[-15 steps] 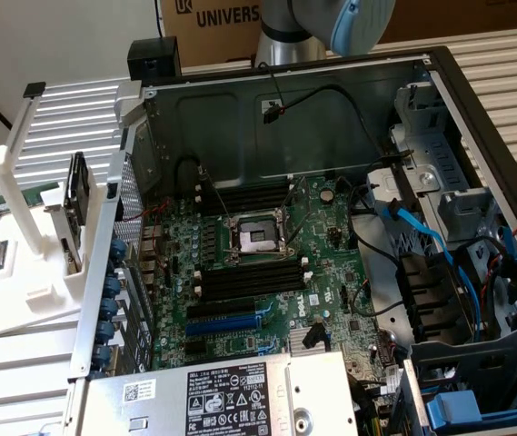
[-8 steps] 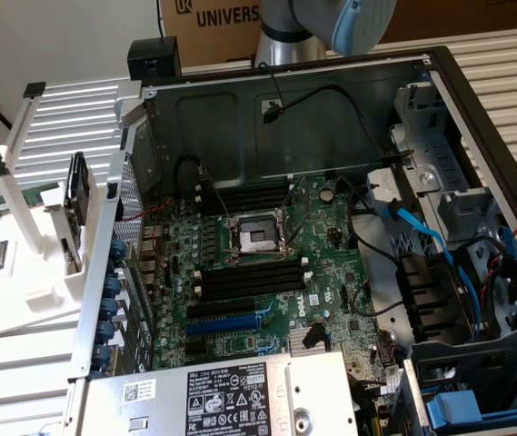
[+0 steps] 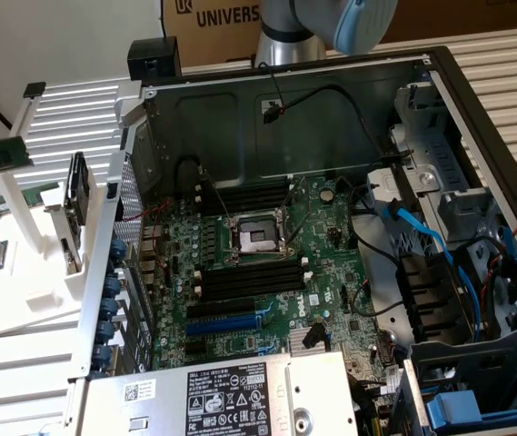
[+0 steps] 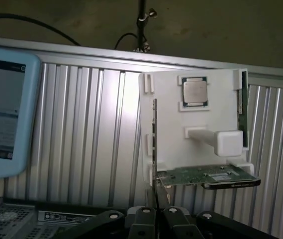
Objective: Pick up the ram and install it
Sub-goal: 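Pick up the ram and move it above insertion slot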
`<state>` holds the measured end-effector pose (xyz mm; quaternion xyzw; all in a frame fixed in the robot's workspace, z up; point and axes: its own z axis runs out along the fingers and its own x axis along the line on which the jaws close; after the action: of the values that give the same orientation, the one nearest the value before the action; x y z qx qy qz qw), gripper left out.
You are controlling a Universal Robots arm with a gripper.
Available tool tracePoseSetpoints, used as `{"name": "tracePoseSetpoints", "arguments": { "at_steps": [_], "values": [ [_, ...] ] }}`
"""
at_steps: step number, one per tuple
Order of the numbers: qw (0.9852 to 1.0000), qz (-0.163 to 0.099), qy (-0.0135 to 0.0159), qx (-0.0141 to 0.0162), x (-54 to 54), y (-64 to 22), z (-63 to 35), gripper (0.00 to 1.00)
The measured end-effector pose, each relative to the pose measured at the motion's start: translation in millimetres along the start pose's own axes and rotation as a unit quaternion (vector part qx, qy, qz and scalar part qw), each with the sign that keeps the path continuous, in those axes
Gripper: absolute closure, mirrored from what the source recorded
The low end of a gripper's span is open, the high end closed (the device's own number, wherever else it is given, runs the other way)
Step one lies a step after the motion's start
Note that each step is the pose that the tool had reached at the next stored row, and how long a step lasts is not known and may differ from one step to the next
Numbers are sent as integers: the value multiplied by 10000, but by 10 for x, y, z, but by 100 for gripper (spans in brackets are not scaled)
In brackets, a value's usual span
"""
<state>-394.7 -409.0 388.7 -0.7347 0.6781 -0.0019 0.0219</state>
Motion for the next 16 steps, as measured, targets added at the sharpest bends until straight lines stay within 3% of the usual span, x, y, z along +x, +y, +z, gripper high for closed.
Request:
{"name": "tracePoseSetpoints", "arguments": {
  "at_steps": [16],
  "values": [
    [10000, 0, -1, -6, 56, -665, -105, 88]
  ]
}}
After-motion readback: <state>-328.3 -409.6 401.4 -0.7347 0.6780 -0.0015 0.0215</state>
